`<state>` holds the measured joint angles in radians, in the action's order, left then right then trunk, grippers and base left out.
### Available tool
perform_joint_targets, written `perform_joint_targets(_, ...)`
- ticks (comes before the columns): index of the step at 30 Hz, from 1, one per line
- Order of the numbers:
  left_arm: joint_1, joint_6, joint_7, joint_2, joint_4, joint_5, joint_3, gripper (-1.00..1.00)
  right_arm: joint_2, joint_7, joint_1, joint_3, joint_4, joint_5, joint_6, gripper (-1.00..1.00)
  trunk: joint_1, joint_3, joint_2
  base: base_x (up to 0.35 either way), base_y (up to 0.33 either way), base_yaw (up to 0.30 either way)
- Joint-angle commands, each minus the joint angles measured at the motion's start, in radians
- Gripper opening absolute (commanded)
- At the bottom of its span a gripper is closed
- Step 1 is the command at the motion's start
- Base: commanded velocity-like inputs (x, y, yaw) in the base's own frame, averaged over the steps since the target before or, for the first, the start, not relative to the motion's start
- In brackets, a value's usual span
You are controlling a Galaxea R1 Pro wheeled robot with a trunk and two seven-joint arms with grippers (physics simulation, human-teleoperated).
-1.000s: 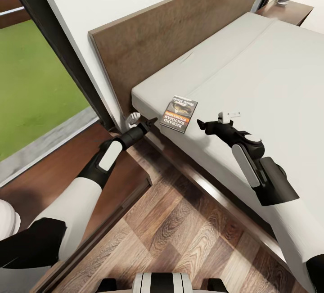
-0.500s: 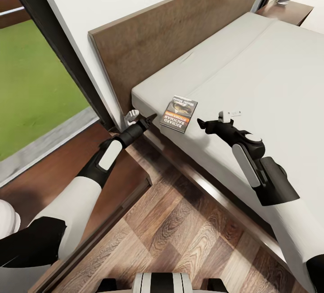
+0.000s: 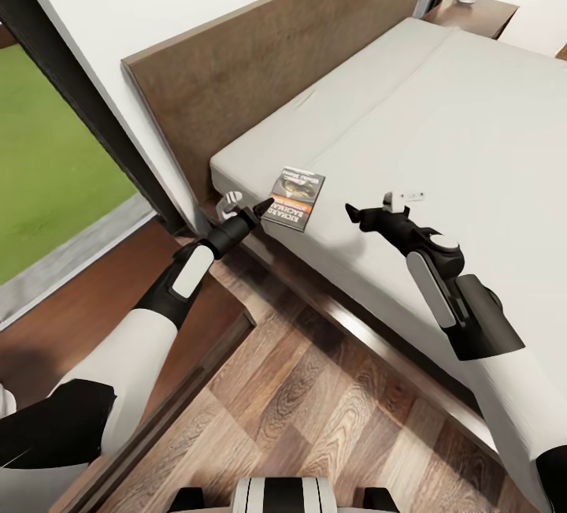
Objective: In the bedroom, move the book from the bed onto either nightstand, and place the two sandals side by side next to the bed.
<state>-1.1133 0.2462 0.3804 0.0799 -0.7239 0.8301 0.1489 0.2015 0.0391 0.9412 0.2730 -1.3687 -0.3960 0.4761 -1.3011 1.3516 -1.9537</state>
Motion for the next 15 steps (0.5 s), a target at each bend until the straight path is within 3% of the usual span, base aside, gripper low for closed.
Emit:
perform_joint_targets(1, 0.000, 0.008, 0.001, 0.000, 0.000, 0.011, 0.000, 1.00, 0.001, 0.004, 0.001, 0.002, -0.001, -0.006, 0.002, 1.00, 0.000, 0.001, 0.000, 0.000, 0.000, -0.059)
perform_joint_targets(9, 0.000, 0.007, 0.001, 0.000, 0.000, 0.012, -0.001, 1.00, 0.004, 0.005, 0.001, -0.004, -0.001, -0.006, 0.004, 1.00, 0.000, 0.001, 0.000, 0.000, 0.000, -0.014)
perform_joint_targets(15, 0.000, 0.007, 0.002, -0.001, -0.001, 0.012, -0.002, 1.00, 0.008, 0.005, 0.002, -0.030, -0.006, -0.006, 0.009, 1.00, 0.000, 0.001, 0.000, 0.000, 0.000, 0.000)
